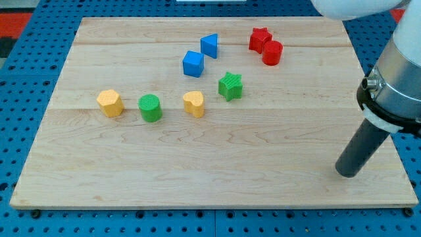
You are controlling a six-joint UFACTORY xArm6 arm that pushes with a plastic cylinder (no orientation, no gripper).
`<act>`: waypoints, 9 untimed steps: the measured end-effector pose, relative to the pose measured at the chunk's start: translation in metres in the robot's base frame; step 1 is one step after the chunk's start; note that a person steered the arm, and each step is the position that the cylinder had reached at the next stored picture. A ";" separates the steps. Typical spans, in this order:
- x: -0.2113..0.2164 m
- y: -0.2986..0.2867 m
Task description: Slightly touch the yellow hexagon
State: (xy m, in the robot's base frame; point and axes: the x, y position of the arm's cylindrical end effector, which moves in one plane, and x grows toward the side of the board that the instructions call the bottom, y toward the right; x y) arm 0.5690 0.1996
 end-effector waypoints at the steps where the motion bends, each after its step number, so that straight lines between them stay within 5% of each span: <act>1: 0.000 -0.010; 4: -0.060 -0.389; 9: -0.144 -0.379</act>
